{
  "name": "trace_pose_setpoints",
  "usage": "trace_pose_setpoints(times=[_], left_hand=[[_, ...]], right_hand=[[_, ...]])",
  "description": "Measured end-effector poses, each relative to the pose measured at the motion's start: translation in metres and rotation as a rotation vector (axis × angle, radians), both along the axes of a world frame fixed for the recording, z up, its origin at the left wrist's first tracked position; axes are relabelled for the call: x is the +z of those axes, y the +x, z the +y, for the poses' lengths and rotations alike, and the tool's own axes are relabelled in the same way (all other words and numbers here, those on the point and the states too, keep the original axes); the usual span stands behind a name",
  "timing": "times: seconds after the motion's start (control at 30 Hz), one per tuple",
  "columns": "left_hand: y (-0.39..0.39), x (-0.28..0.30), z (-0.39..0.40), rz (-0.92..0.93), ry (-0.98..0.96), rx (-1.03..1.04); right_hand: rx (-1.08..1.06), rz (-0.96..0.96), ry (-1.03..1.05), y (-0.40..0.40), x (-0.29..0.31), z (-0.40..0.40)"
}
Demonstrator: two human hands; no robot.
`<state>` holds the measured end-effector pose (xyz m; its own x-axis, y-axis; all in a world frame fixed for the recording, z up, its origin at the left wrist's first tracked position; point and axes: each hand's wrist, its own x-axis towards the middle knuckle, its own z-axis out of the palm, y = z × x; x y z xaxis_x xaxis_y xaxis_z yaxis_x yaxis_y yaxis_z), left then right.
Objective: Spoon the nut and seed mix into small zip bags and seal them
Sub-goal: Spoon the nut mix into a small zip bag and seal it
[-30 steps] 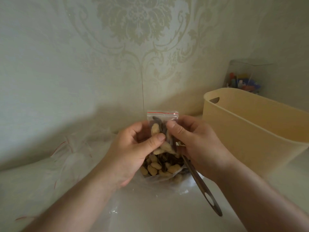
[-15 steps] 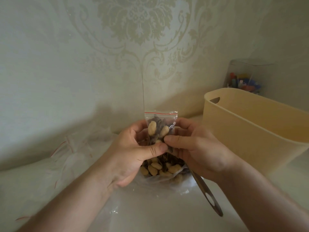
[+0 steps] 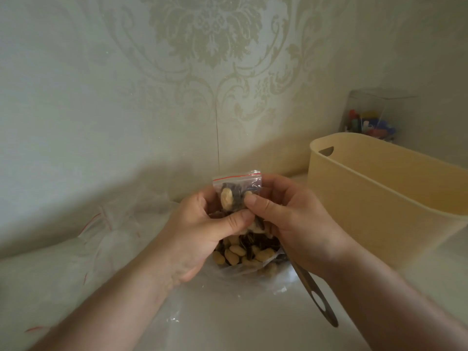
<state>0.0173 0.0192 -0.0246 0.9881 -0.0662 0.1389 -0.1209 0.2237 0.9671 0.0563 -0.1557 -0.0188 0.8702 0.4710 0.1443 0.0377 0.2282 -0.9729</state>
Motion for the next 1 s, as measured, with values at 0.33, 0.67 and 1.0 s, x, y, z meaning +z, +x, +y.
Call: trace_pose_setpoints(times=[0.33, 0.67, 1.0], left_hand=[[0.0038, -0.0061, -0.0008, -0.046, -0.018, 0.197], [0.0015, -0.0050, 0.0000, -0.097, -0.018, 0.175], [0.0038, -0.0067, 0.0011, -0.142, -0.056, 0.256]], right_hand=[[-0.194, -0.041, -0.087, -0.0020, -0.0004, -0.0008], [-0.178, -0.039, -0.033, -0.0062, 0.0044, 0.0010], [-0.255, -0.148, -0.138, -0.0041, 0.0015, 0.0010]])
